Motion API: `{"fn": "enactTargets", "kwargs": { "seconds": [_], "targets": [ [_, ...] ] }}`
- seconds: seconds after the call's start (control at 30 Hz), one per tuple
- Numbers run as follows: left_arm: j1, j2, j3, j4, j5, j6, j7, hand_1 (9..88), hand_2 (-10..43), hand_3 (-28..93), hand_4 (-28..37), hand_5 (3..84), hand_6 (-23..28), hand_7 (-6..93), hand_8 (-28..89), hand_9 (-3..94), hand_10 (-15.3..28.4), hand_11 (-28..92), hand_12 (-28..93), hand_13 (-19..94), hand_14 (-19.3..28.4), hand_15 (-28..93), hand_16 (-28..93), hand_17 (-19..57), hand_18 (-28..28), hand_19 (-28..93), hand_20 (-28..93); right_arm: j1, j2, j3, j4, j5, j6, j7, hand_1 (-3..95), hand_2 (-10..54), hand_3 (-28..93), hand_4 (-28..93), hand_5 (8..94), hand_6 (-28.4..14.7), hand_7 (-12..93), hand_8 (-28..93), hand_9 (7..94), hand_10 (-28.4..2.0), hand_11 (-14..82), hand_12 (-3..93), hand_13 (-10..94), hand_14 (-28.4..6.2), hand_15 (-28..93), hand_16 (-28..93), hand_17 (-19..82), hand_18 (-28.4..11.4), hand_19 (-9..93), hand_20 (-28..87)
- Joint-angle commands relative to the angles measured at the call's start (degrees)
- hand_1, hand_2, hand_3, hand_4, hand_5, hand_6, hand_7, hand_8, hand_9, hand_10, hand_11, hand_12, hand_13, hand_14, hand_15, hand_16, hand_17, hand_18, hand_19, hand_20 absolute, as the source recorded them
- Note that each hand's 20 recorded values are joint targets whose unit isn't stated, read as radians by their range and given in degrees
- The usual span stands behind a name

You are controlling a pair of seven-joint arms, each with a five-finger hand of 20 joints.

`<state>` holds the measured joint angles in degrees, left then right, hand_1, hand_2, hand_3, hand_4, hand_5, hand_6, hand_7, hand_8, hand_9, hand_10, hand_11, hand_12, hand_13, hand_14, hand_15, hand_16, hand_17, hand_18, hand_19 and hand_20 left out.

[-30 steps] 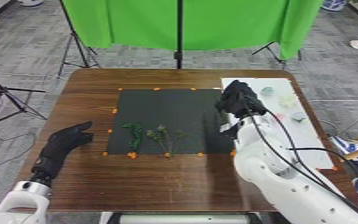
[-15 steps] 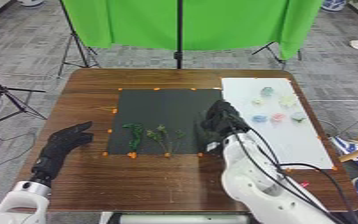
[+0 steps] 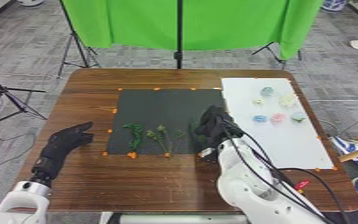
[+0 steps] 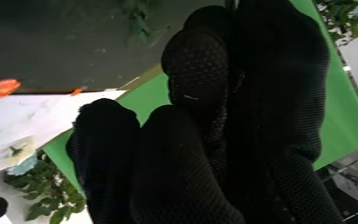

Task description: Arrange flowers

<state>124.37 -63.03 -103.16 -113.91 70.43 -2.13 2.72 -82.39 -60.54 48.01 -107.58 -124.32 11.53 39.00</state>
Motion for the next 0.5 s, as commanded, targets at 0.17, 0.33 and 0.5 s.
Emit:
{"fn": "enactTargets", "kwargs": {
  "seconds": [0.17, 0.33, 0.5],
  "targets": [
    [0.48, -0.50, 0.08, 0.20, 0.84, -0.81, -0.17, 21.3, 4.8, 66, -25.3, 45.5, 3.3, 8.4, -6, 46.3, 15.2, 19, 13, 35, 19.5, 22, 1, 2.1, 18.2, 21, 20, -0.75, -0.83, -0.42, 1.28, 0.59, -1.57, -0.82, 85.6, -9.5, -28, 58, 79.8, -3.6, 34, 20, 90.3, -11.2, 47.0, 29.7, 94, 2.2, 72, 27, 70, -12.9, 93, 47],
    [0.58, -0.46, 0.01, 0.13, 0.73, -0.79, -0.39, 21.8, 3.8, 66, -24.8, 45.5, 3.5, 8.3, -5, 46.2, 15.1, 19, 13, 35, 19.5, 22, 1, 2.1, 18.3, 21, 20, -0.65, -0.85, -0.41, 1.63, 0.86, -1.21, -0.84, 84.7, -9.5, -28, 58, 79.5, -3.5, 34, 20, 90.0, -11.1, 47.0, 29.7, 94, 1.9, 72, 28, 69, -13.1, 93, 47],
    [0.52, -0.42, 0.18, 0.14, 0.82, -1.08, -0.58, 22.0, 3.8, 66, -24.5, 45.3, 3.7, 8.1, -5, 46.2, 15.1, 19, 13, 35, 19.5, 22, 2, 2.1, 18.3, 21, 20, 0.05, -1.28, -0.63, 2.26, 1.02, -0.33, -0.75, 84.3, -9.5, -28, 58, 79.5, -3.4, 34, 20, 90.0, -11.2, 47.0, 29.5, 94, 1.9, 71, 28, 69, -13.3, 93, 47]
  ]
}}
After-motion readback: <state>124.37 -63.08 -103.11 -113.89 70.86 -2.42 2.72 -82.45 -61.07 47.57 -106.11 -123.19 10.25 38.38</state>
